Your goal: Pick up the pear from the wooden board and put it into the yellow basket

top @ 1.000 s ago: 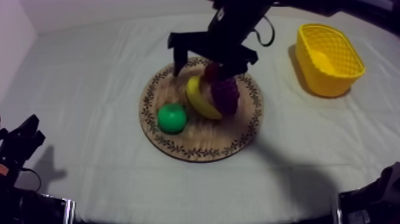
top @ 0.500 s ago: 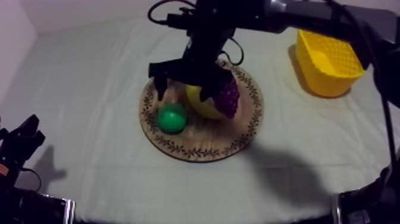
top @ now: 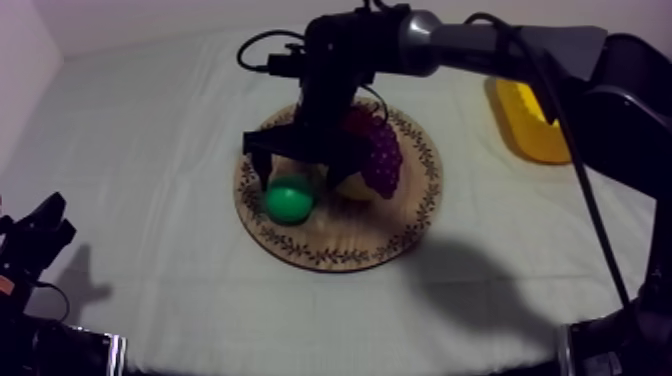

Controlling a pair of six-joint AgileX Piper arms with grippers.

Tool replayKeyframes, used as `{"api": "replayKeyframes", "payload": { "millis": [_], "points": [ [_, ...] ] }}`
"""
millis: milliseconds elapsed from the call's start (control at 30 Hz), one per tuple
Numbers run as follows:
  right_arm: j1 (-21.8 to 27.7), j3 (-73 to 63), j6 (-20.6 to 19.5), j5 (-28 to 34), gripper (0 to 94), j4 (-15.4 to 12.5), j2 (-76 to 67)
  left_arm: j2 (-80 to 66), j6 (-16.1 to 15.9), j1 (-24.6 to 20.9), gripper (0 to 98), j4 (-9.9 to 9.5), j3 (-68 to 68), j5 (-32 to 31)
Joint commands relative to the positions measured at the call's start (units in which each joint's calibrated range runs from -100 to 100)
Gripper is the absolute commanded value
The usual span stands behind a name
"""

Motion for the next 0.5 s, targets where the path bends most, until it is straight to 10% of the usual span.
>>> {"api": "replayKeyframes", "payload": {
  "millis": [0,467],
  "points": [
    [-0.3,-0.1,0.0,0.1,77.7,0.0,0.5,0.0,0.0,0.0,0.1,-0.01,-0.1,0.0],
    [-2.1,-0.8,-0.5,-1.4,69.2,0.5,4.0,0.0,0.0,0.0,0.1,-0.01,-0.1,0.0]
  ]
}}
